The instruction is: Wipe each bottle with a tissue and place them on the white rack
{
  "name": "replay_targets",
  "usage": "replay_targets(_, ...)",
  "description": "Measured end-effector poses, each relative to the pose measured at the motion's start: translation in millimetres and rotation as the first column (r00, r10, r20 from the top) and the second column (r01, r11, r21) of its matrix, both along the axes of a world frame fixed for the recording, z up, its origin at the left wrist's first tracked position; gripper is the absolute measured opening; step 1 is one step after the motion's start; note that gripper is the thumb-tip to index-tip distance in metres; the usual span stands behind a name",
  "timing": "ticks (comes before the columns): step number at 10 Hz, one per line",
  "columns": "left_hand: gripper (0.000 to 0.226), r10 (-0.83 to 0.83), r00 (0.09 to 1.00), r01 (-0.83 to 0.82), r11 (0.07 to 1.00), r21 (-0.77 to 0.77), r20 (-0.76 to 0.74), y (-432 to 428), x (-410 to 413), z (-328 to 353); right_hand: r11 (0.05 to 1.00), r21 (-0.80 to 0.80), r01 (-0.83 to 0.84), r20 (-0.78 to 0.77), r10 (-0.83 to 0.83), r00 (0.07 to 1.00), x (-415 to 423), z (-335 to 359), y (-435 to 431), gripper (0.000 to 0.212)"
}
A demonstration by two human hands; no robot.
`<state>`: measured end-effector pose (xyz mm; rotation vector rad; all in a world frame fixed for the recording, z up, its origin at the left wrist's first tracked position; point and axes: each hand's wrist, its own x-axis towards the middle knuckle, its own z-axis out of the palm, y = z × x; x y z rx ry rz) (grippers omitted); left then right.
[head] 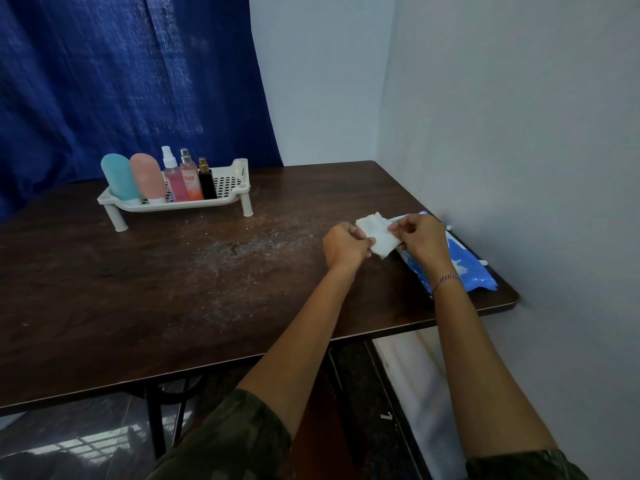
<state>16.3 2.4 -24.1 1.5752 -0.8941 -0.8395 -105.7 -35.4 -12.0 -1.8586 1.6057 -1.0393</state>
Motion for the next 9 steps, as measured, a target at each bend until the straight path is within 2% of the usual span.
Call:
replay_targets(1, 0.023, -0.023, 0.993, 0.022, 1.000, 0.007, 0.113, -1.6, -0.2, -0.9, 0.999, -0.003, -0.048, -0.215, 0.047, 0.975, -1.7, 0.7, 1.1, 0.018)
replay_targets(2, 0.010, -0.117, 0.896, 0.068, 0.989, 0.129, 0.428, -0.6, 1.2, -4.7, 0.992, 0.117, -0.052, -0.496, 0.104, 0.862, -0.4, 1.5, 2.6, 0.018)
replay_targets(3, 0.013, -0.170, 0.828, 0.072, 0.977, 0.199, 0.535, -1.6, 4.0, -9.7, 0.989, 0.147, 0.003, -0.599, 0.086, 0.796, 0.4, -0.3, 3.7, 0.019)
replay_targets(4, 0.013, -0.168, 0.783, 0.050, 0.977, 0.208, 0.598, 1.2, 6.0, -6.7, 0.998, 0.064, 0.020, -0.630, 0.025, 0.776, 0.4, -3.4, 4.2, 0.020)
replay_targets(5, 0.014, -0.094, 0.770, 0.012, 0.991, 0.134, 0.632, 4.2, 7.2, -2.2, 0.996, -0.087, 0.036, -0.572, -0.079, 0.816, 1.6, -1.8, 7.4, 0.018)
replay_targets(6, 0.030, 0.005, 0.725, -0.029, 0.999, 0.024, 0.689, 7.6, 15.1, 1.5, 0.958, -0.284, 0.029, -0.498, -0.174, 0.850, 13.6, 4.9, 12.7, 0.023)
replay_targets(7, 0.040, -0.007, 0.741, -0.009, 1.000, 0.021, 0.671, 12.3, 24.7, 1.9, 0.944, -0.330, -0.019, -0.456, -0.142, 0.878, 26.7, 6.6, 18.0, 0.028)
replay_targets(8, 0.050, 0.008, 0.711, -0.029, 0.999, 0.018, 0.703, 21.8, 46.6, 0.3, 0.957, -0.271, -0.099, -0.448, -0.035, 0.893, 56.2, 0.9, 24.0, 0.043)
replay_targets(9, 0.055, -0.015, 0.657, -0.023, 0.999, 0.040, 0.754, 26.7, 62.9, -1.8, 0.969, -0.158, -0.191, -0.520, 0.083, 0.850, 74.7, -5.6, 27.4, 0.054)
